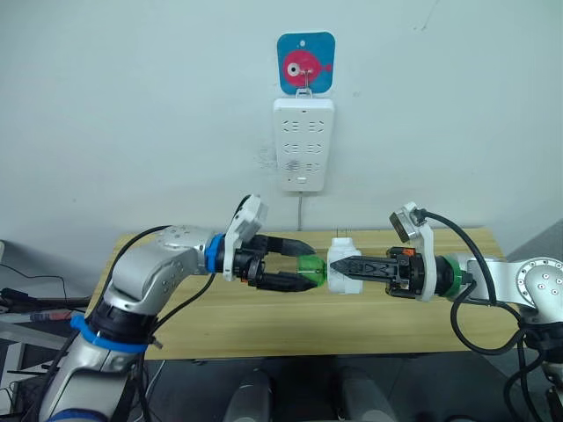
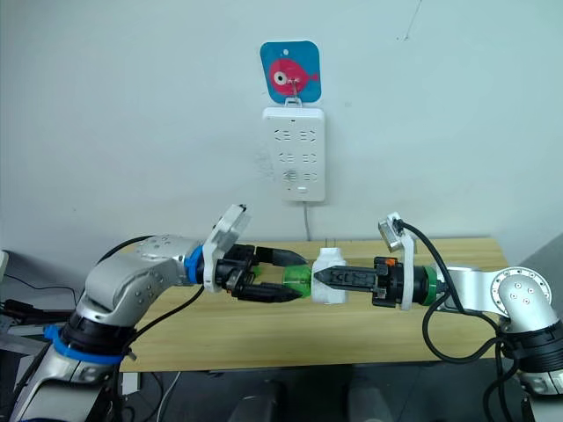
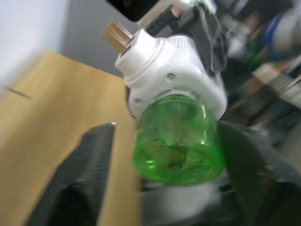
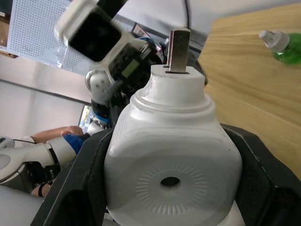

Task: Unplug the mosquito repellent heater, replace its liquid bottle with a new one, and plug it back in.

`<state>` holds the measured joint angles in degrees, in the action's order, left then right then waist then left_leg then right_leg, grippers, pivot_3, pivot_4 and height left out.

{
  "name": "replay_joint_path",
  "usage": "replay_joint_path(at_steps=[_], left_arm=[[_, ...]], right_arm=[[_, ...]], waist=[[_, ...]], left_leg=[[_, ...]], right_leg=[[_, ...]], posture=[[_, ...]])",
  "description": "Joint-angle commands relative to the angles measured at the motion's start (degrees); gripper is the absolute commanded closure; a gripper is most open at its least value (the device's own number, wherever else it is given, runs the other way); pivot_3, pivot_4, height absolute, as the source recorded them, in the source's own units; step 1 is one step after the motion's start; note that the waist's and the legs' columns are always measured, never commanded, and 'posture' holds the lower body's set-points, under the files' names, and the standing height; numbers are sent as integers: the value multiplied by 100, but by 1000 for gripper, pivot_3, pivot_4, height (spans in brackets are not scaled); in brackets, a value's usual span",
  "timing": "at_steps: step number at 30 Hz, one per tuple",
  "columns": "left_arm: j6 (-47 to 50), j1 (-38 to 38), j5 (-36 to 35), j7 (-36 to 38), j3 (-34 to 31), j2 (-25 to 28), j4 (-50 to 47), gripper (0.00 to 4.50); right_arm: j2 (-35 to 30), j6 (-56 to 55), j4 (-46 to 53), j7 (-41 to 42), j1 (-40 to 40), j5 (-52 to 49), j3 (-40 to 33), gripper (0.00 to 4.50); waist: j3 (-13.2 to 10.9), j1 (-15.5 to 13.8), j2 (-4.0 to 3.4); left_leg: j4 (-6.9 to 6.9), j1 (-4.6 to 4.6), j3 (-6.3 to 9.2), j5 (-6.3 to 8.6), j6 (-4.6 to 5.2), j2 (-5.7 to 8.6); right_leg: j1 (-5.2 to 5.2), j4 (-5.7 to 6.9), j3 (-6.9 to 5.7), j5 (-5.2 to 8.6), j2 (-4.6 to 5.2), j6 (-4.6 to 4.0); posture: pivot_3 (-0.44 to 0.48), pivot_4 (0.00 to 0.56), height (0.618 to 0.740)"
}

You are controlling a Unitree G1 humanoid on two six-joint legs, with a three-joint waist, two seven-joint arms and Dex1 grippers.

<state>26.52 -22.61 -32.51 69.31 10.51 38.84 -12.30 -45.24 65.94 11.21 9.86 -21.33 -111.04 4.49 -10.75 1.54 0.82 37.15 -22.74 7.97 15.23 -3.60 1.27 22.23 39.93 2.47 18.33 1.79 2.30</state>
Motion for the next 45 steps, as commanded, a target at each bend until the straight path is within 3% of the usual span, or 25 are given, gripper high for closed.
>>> replay_joint_path(at_steps=[1,6,16,19,24,26,29,32,34,36,40,45], left_arm=[[-2359,499,928,111,-235,-182,-73,336],[-4402,918,1295,-1,-480,-667,171,336],[-5115,572,1491,45,-151,-954,766,336],[-5217,399,1601,-13,-26,-1085,1005,890],[-5151,310,1568,-59,56,-1158,1001,2209],[-5064,313,1522,-47,40,-1122,921,2210],[-4410,316,1273,107,61,-883,618,2210],[-1515,70,445,-87,187,-290,81,2210],[1313,-465,-1188,-446,22,29,186,2210],[2646,-881,-1963,-195,-55,252,424,2210],[3431,-1368,-2107,15,-19,370,902,2210],[3288,-1336,-1911,-140,-165,208,849,2210]], right_arm=[[29,43,-5,37,-69,-196,-162,1500],[93,45,-119,-40,-121,-196,-157,1500],[92,81,-90,-87,-91,-196,-177,1500],[106,78,-46,-82,-89,-196,-188,1500],[117,85,4,-83,-80,-196,-215,1500],[115,90,15,-81,-73,-196,-222,1500],[104,93,37,-80,-59,-196,-220,1500],[34,155,44,-33,-63,-196,-195,1500],[3,200,35,-8,-68,-196,-156,1500],[-35,247,52,23,-73,-196,-105,1500],[-82,283,71,86,-102,-196,-36,1500],[-88,240,96,85,-115,-196,-9,1500]], waist=[[0,-43,0],[0,-182,0],[0,-276,1],[0,-271,1],[0,-255,1],[0,-250,1],[0,-240,1],[-1,-205,2],[-2,-193,3],[-2,-160,4],[-3,-72,5],[-3,8,5]], left_leg=[[1,-2,0,0,0,0],[6,-3,-7,1,3,8],[13,-3,-6,1,5,11],[13,-4,-8,1,5,11],[13,-4,-6,2,6,9],[13,-3,-5,1,6,7],[13,-3,-4,1,6,7],[14,-5,3,2,6,6],[15,-5,14,1,7,7],[18,-4,24,0,8,10],[15,-6,28,1,9,9],[3,-4,28,0,7,-1]], right_leg=[[0,0,-1,0,2,0],[0,-2,0,-2,24,-3],[-3,4,-4,-4,12,-1],[-3,4,-3,-4,11,-1],[-2,4,-3,-4,10,-1],[-2,5,-4,-4,8,-1],[-2,5,-4,-4,6,-1],[-3,6,-7,-4,4,-1],[-6,8,-15,-4,3,0],[-10,9,-21,-4,1,0],[-8,5,-25,-3,-12,1],[-2,4,-23,-2,-15,-2]], posture=[[83,149,732],[85,152,732],[82,151,732],[71,152,732],[65,156,732],[65,156,732],[67,158,732],[80,161,732],[88,164,732],[90,162,732],[96,163,732],[92,165,732]])
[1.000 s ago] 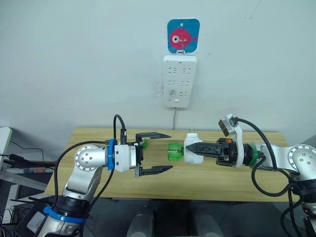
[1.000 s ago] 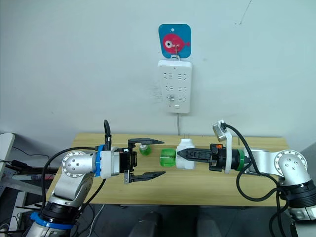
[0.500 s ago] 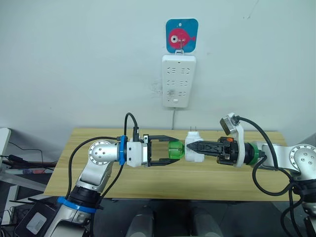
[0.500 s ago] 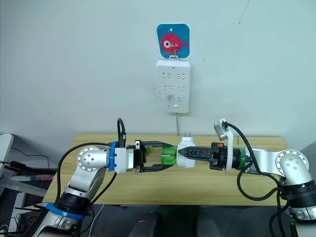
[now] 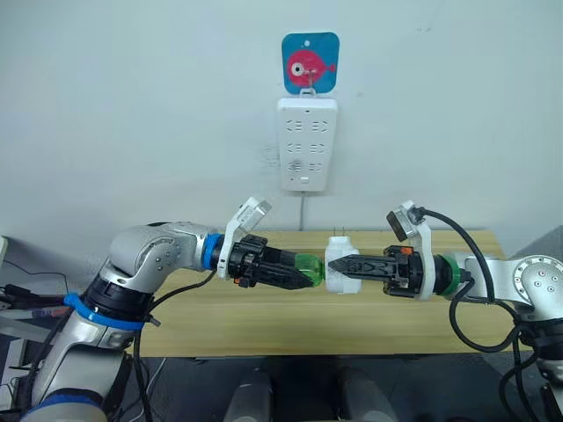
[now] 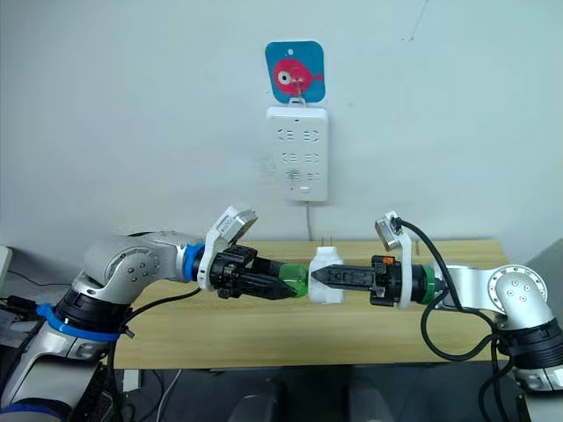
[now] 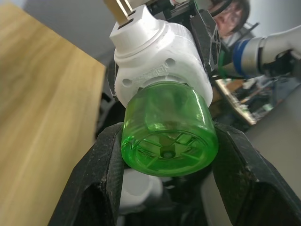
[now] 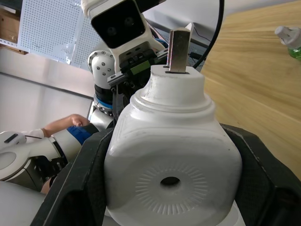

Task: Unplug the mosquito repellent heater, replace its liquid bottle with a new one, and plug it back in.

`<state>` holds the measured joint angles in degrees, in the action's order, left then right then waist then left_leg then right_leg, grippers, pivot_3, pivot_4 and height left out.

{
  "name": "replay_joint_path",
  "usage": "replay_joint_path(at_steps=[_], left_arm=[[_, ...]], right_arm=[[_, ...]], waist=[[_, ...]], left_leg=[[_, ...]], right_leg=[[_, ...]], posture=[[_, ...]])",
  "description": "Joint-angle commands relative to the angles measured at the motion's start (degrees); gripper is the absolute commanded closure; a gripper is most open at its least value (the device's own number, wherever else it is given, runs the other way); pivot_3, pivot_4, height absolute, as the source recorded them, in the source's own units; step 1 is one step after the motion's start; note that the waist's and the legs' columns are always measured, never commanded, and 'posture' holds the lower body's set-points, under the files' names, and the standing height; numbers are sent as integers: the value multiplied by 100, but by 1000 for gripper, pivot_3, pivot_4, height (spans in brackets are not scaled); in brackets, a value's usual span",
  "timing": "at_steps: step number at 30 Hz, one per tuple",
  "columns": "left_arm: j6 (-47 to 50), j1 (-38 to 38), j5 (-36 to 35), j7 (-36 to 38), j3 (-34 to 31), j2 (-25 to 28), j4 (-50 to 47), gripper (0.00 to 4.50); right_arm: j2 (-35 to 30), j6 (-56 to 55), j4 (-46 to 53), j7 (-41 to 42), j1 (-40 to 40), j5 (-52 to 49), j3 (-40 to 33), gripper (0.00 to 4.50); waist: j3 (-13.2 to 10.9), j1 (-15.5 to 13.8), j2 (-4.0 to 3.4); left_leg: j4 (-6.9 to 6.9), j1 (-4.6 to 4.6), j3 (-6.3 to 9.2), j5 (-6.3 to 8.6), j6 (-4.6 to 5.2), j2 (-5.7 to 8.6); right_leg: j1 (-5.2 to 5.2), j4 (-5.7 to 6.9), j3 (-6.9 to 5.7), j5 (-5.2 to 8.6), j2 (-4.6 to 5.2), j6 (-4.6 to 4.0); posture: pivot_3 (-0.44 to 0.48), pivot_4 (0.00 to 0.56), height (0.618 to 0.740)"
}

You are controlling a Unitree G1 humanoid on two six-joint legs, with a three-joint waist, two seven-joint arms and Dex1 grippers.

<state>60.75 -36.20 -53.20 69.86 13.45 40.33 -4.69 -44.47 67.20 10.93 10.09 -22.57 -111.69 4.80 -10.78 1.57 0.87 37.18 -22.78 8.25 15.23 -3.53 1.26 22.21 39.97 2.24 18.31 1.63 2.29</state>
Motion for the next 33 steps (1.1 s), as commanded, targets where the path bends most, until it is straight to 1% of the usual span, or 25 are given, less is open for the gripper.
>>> replay_joint_path(at_steps=[1,3,5,7,8,10,11,12,14,16,17,18,20,21,23,27,32,33], left_arm=[[-146,67,112,-288,-543,-15,59,2210],[-213,172,104,-485,-670,-137,4,2210],[-363,375,214,-388,-627,-84,-193,1497],[-699,577,459,-307,-558,-20,-398,1019],[-1079,715,704,-380,-578,-62,-493,720],[-1710,984,1137,-113,-449,100,-729,80],[-1953,1099,1286,-109,-473,106,-797,31],[-2403,1233,1561,-63,-464,119,-853,0],[-3730,1531,2277,26,-439,45,-867,0],[-5194,1787,2875,101,-446,-164,-720,0],[-5600,1881,2991,168,-444,-244,-657,0],[-6337,1945,3144,173,-502,-445,-521,0],[-7021,2030,3216,228,-553,-673,-375,0],[-7301,2037,3233,217,-583,-786,-312,0],[-7567,1993,3192,213,-599,-944,-257,0],[-7996,1845,3256,239,-517,-1103,-28,0],[-8309,1635,3445,278,-308,-1259,292,0],[-8311,1613,3466,291,-269,-1264,331,184]], right_arm=[[-160,97,131,50,19,-131,-48,1500],[-158,62,140,36,33,-131,-59,1500],[-144,29,123,24,44,-131,-84,1500],[-119,6,87,12,43,-131,-117,1500],[-90,-16,46,-1,37,-131,-148,1500],[-40,-46,-32,-23,28,-131,-209,1500],[-18,-51,-73,-31,22,-131,-238,1500],[-12,-49,-106,-43,18,-131,-261,1500],[-14,-37,-165,-59,8,-131,-295,1500],[-19,-18,-197,-66,-1,-131,-312,1500],[-9,-9,-216,-74,-10,-131,-322,1500],[19,-12,-240,-90,-25,-131,-334,1500],[63,-9,-273,-114,-60,-131,-342,1500],[70,2,-277,-116,-70,-131,-343,1500],[37,52,-267,-97,-78,-131,-331,1500],[-6,111,-251,-86,-84,-131,-324,1500],[-16,138,-207,-83,-80,-131,-317,1500],[-13,137,-206,-84,-82,-131,-318,1500]], waist=[[0,5,0],[0,3,0],[0,4,0],[0,3,0],[0,3,0],[0,-4,0],[0,-6,0],[0,-13,0],[0,-29,0],[0,-64,-1],[0,-92,-1],[0,-119,-1],[0,-170,-1],[0,-188,0],[0,-207,0],[0,-210,0],[1,-202,-1],[0,-199,0]], left_leg=[[-1,0,0,0,0,-2],[0,0,-1,0,0,-4],[0,-1,-2,0,0,-3],[0,-2,-4,0,0,-3],[-1,-1,-6,0,0,-3],[-3,0,-12,0,0,-2],[-3,0,-14,0,-1,-2],[-3,0,-15,0,0,-2],[-3,0,-16,0,-1,-1],[-3,-1,-23,0,-1,3],[-3,0,-28,0,-1,3],[-3,1,-31,0,0,4],[-2,1,-34,0,0,6],[-1,-1,-34,0,0,7],[1,-2,-33,0,0,9],[2,-2,-33,0,1,11],[2,0,-34,0,1,11],[2,-1,-34,0,1,11]], right_leg=[[0,0,1,0,0,0],[0,-1,2,0,2,0],[1,-2,4,0,5,0],[2,-3,6,0,6,0],[3,-3,7,0,6,0],[3,-3,12,0,9,0],[3,-4,13,0,10,-1],[3,-4,14,0,10,-1],[3,-5,14,0,12,-1],[2,-6,16,0,18,-1],[3,-6,21,-1,20,-1],[3,-7,22,-1,24,-1],[3,-9,22,-1,28,-1],[3,-8,22,-1,34,-1],[3,-7,21,-2,38,-1],[2,-5,19,-2,34,0],[2,-3,19,-2,28,0],[2,-3,19,-2,28,0]], posture=[[88,167,732],[88,167,732],[88,167,732],[89,166,732],[89,166,732],[86,164,732],[86,164,732],[85,162,732],[88,163,732],[89,162,732],[92,158,732],[91,158,732],[91,158,732],[90,158,732],[89,156,732],[86,154,732],[80,156,732],[78,156,732]])
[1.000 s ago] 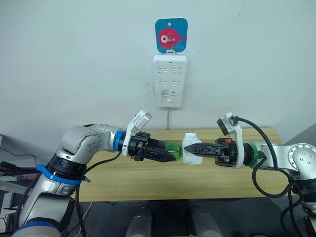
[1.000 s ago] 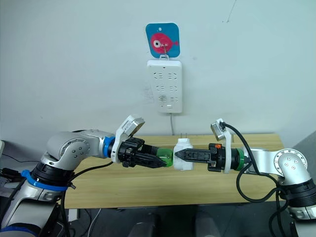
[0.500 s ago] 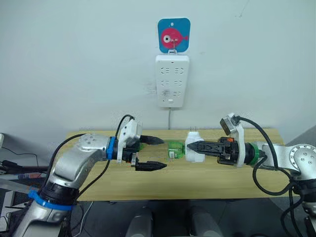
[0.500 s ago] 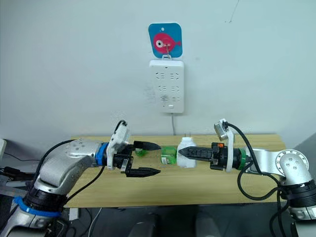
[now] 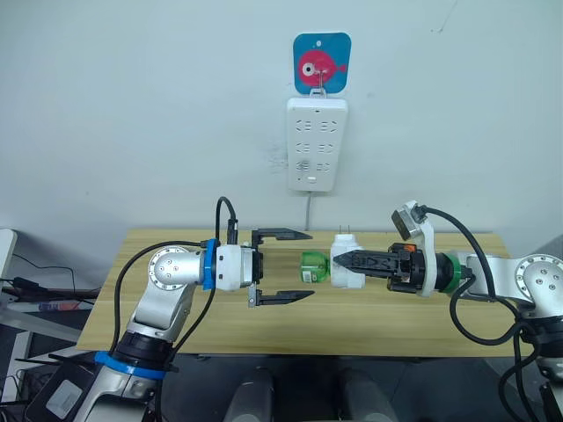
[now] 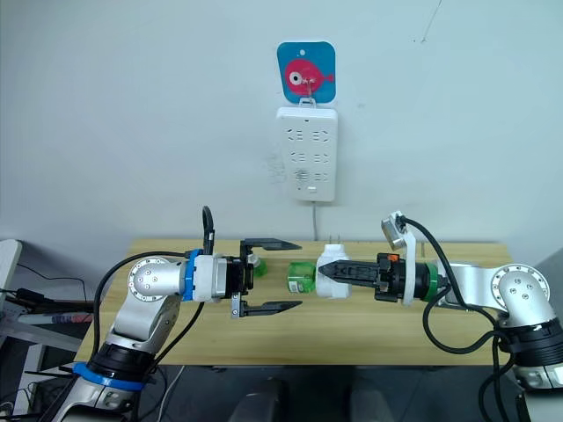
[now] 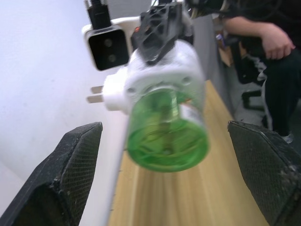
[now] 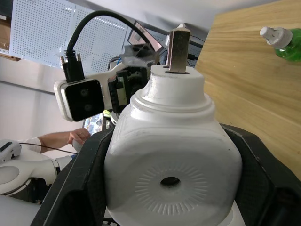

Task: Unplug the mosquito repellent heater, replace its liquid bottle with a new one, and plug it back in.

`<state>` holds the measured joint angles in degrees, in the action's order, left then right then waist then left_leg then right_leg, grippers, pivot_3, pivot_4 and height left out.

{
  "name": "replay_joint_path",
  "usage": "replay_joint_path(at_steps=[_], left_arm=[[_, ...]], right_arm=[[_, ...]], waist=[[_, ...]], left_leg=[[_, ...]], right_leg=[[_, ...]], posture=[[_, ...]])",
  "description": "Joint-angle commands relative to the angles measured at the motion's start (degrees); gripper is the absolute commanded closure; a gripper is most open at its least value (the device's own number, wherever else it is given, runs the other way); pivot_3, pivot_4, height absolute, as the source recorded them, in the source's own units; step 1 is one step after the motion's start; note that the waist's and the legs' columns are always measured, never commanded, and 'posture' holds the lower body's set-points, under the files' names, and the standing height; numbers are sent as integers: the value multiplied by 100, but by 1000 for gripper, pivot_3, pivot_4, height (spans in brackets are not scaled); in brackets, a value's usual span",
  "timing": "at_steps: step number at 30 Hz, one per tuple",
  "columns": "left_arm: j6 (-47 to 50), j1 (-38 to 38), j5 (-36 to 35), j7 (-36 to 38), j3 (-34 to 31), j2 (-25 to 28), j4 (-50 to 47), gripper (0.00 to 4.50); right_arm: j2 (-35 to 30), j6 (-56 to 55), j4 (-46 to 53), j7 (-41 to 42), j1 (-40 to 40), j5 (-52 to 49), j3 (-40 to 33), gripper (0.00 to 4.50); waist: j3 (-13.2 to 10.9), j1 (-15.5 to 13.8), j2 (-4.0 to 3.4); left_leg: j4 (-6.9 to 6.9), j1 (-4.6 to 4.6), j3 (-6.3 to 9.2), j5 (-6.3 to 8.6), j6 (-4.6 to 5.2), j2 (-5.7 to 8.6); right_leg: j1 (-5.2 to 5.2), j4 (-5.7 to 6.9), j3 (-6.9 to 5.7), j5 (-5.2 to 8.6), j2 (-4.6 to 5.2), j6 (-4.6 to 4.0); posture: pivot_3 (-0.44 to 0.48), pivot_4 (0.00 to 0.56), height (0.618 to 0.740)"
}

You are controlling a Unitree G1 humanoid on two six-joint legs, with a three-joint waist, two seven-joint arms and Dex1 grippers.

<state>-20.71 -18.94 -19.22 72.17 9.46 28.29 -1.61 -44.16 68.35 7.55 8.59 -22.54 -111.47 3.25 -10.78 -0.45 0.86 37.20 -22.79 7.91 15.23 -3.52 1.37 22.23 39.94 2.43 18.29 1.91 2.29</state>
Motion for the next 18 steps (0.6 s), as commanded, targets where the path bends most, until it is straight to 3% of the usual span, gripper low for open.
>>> replay_joint_path(at_steps=[1,7,11,14,17,18], left_arm=[[-129,-142,95,63,171,-57,51,389],[175,-360,21,-134,235,-193,-137,2126],[629,-415,-146,-200,151,-76,-555,2276],[2398,-483,-395,-122,274,547,-1085,2276],[5903,-975,-1803,-24,310,1484,-1154,2276],[6641,-1151,-2200,138,301,1710,-1046,2276]], right_arm=[[-38,19,131,63,-89,-153,-164,1500],[-45,17,115,67,-84,-153,-175,1500],[-92,35,120,63,-45,-153,-179,1500],[-154,45,147,65,19,-153,-183,1500],[-262,98,250,104,89,-153,-125,1500],[-292,107,290,116,104,-152,-97,1500]], waist=[[0,5,0],[0,34,0],[0,48,1],[-2,57,3],[-3,78,4],[-3,87,3]], left_leg=[[0,0,0,0,0,0],[1,0,3,0,1,-1],[0,0,3,0,1,-1],[0,0,6,0,1,-4],[-2,1,16,0,1,-7],[-2,0,22,0,1,-7]], right_leg=[[0,0,0,0,0,0],[0,2,-1,0,-2,0],[0,1,-2,0,-2,0],[0,1,-2,0,-7,0],[-1,4,-6,0,-15,0],[-2,4,-10,1,-15,1]], posture=[[76,158,732],[77,163,732],[77,166,732],[81,170,732],[88,172,732],[87,171,732]])
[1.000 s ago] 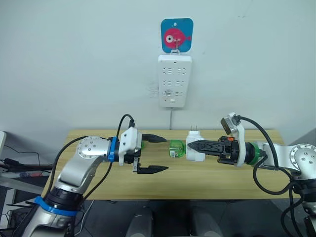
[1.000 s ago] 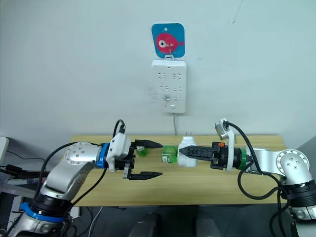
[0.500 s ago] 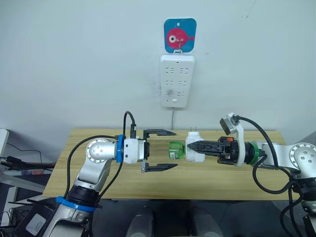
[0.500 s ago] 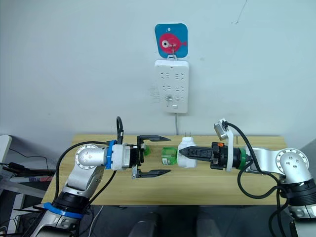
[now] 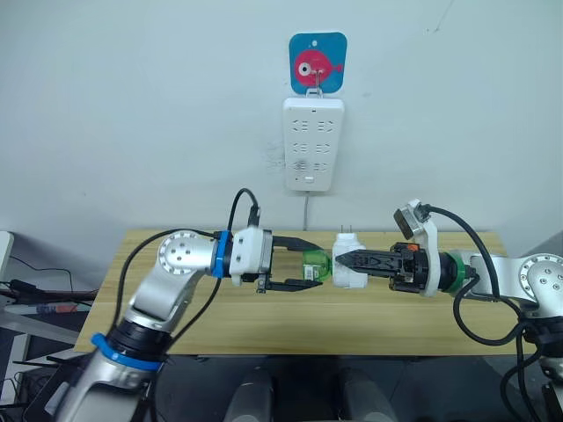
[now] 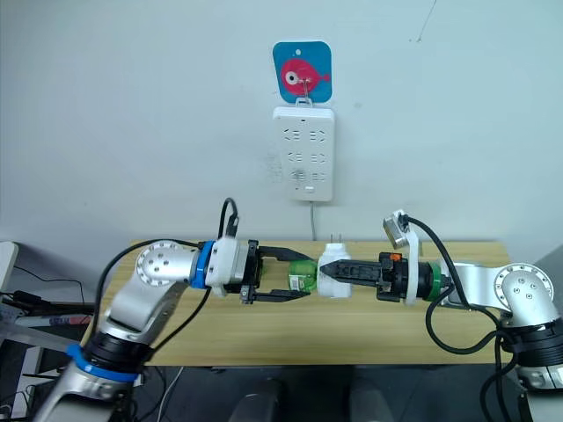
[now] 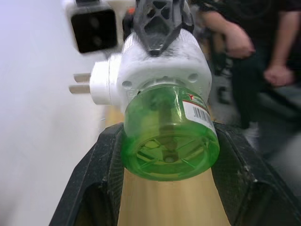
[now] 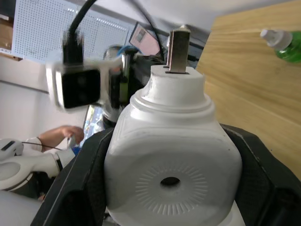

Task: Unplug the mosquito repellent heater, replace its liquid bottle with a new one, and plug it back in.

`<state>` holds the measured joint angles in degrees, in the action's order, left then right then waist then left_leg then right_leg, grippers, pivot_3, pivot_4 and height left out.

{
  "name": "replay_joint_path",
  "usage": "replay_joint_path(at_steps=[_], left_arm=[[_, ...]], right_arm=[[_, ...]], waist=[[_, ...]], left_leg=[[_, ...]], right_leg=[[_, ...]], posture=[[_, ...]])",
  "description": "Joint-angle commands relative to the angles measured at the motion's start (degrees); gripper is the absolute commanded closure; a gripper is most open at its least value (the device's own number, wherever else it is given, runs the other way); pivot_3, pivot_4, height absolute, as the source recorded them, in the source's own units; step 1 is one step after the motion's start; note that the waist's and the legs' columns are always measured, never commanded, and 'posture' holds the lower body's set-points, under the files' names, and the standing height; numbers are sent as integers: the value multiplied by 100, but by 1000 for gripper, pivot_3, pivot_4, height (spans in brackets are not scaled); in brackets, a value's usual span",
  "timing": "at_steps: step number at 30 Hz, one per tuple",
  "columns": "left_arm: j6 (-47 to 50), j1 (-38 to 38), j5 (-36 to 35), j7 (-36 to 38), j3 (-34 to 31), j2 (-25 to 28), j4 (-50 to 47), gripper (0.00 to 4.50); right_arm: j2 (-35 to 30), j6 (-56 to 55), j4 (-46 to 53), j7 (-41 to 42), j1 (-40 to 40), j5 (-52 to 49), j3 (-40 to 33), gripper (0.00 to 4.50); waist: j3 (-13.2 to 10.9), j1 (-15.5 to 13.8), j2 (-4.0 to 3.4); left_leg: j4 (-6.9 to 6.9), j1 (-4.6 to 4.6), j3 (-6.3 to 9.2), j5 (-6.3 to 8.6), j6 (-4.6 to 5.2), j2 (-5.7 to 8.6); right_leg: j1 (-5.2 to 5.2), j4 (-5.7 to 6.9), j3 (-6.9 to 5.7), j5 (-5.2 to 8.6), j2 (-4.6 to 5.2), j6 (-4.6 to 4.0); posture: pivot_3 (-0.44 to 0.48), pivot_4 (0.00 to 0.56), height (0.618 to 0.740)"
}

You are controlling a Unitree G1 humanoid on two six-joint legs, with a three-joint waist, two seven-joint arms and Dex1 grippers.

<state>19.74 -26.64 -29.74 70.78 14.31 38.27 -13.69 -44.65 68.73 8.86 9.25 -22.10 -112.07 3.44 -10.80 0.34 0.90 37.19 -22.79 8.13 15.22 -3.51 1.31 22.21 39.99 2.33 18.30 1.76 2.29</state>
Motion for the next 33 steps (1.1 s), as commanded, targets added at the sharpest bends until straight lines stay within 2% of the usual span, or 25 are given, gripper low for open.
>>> replay_joint_path(at_steps=[1,4,13,15,18,20,23,27,30,33], left_arm=[[3088,-550,-1366,383,-181,861,345,2276],[3784,-857,-1647,206,-305,840,841,2276],[3546,-556,-1660,-250,-328,545,359,2276],[3425,-490,-1642,-152,-277,582,264,1509],[2958,-245,-1314,-140,-217,616,110,657],[2483,-7,-997,73,-149,736,-20,31],[1691,303,-465,252,-91,847,-128,26],[-841,796,558,-215,-418,163,158,26],[-2749,1025,916,16,-561,-280,330,26],[-3309,1121,866,-86,-664,-577,333,26]], right_arm=[[-289,127,243,134,69,7,-87,1500],[-355,119,390,220,124,73,-14,1500],[-388,-128,446,137,143,-87,40,1500],[-370,-171,420,131,132,-93,32,1500],[-330,-215,348,120,84,-93,26,1500],[-335,-214,333,129,57,-93,29,1500],[-350,-208,343,131,58,-93,24,1500],[-360,-221,347,118,64,-93,10,1500],[-351,-228,348,109,53,-93,19,1500],[-353,-221,368,113,50,-93,26,1500]], waist=[[0,20,0],[0,46,0],[-2,116,3],[-2,116,3],[-2,116,3],[-2,114,3],[-3,113,3],[-3,56,2],[-5,-9,7],[-5,-47,7]], left_leg=[[1,0,5,0,0,0],[-1,2,4,0,1,3],[-5,0,3,-1,0,-6],[-5,0,4,-1,0,-5],[-6,2,0,-1,0,-4],[-10,2,-3,0,0,-4],[-14,0,-9,0,0,-6],[-11,1,-11,-1,0,-2],[-8,0,-20,-1,0,2],[-10,-1,-18,0,-1,1]], right_leg=[[0,1,-3,0,-5,0],[-2,-2,-5,1,-7,1],[2,-6,-1,1,-5,0],[1,-6,-1,1,-5,0],[2,-5,0,1,-6,0],[2,-9,2,1,-5,0],[5,-13,7,1,-4,-1],[3,-12,7,1,7,-1],[3,-15,12,0,29,-1],[4,-16,10,0,30,-2]], posture=[[87,171,732],[78,169,732],[73,174,732],[73,174,732],[77,174,732],[78,175,732],[78,175,732],[79,176,732],[76,175,732],[75,174,732]])
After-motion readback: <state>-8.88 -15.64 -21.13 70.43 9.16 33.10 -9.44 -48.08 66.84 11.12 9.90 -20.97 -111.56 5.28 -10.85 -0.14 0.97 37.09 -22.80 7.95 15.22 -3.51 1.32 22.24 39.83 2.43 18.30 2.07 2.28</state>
